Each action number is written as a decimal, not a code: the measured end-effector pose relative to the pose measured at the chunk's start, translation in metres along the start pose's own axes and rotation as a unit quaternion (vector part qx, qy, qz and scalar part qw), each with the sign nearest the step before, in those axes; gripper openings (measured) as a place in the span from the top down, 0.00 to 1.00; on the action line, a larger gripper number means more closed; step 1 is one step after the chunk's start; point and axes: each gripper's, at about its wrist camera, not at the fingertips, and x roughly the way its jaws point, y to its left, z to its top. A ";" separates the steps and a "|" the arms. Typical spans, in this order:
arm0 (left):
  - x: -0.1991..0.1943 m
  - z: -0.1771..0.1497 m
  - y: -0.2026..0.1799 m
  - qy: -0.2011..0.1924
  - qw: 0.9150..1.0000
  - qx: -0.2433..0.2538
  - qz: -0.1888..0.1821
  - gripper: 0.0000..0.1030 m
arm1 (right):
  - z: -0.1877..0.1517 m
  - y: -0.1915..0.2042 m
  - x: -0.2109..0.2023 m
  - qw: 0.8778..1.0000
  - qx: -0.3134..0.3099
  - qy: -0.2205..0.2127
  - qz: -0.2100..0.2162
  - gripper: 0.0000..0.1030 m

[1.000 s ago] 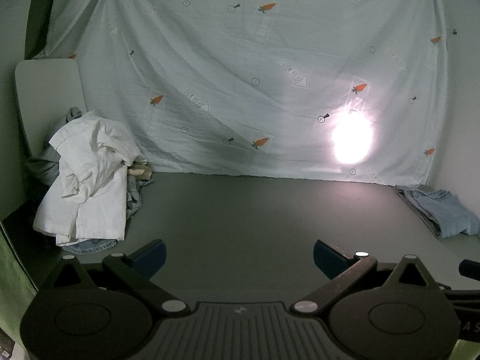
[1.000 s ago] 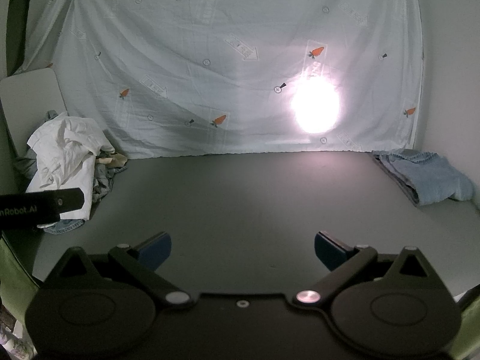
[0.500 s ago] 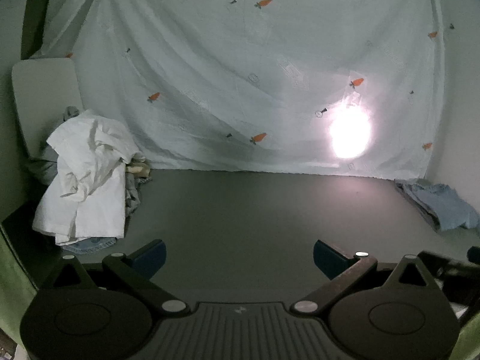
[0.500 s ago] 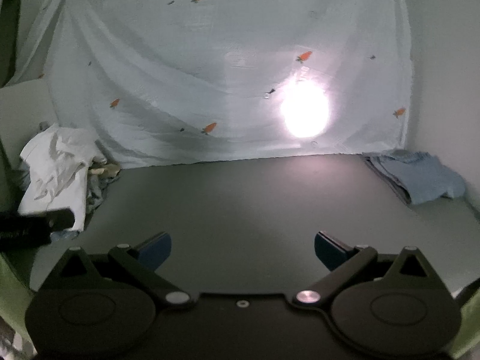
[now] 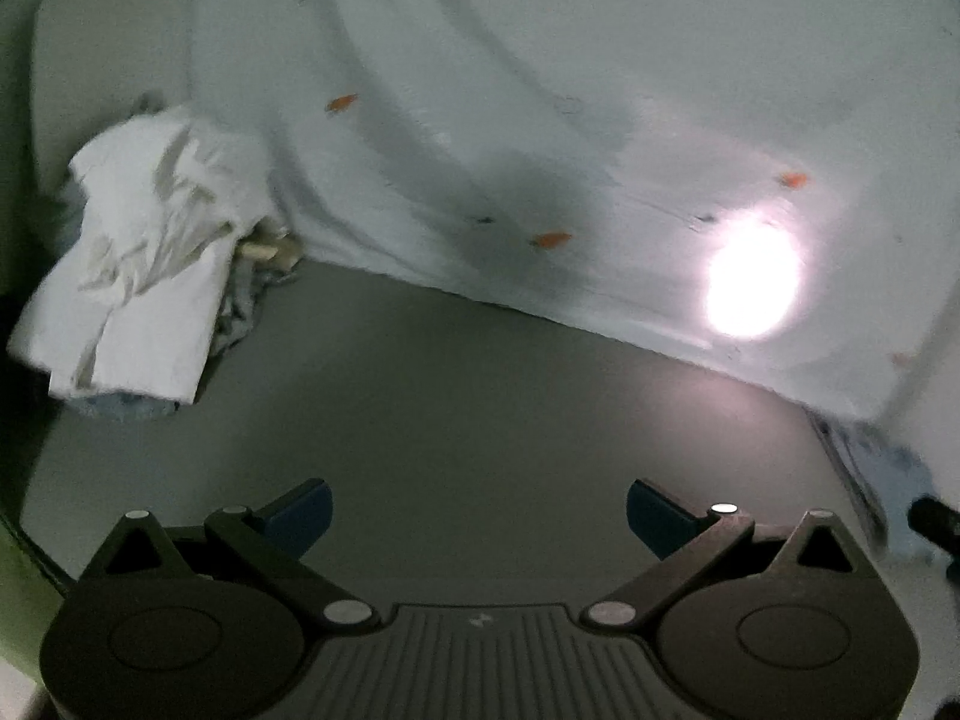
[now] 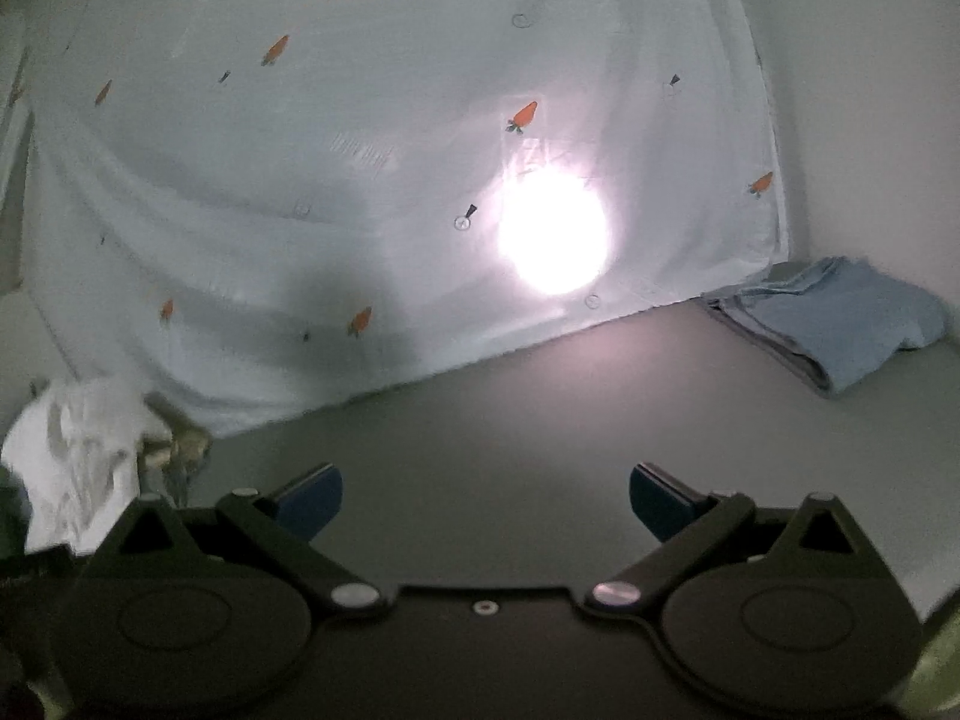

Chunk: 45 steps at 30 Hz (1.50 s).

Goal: Fold clothes
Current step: 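Reach both tools into the clothes pile and grasp the white garment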

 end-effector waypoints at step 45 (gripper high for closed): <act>0.230 0.225 0.410 0.011 0.935 -0.303 0.185 0.00 | -0.046 0.537 0.425 0.727 0.327 0.446 0.407 0.24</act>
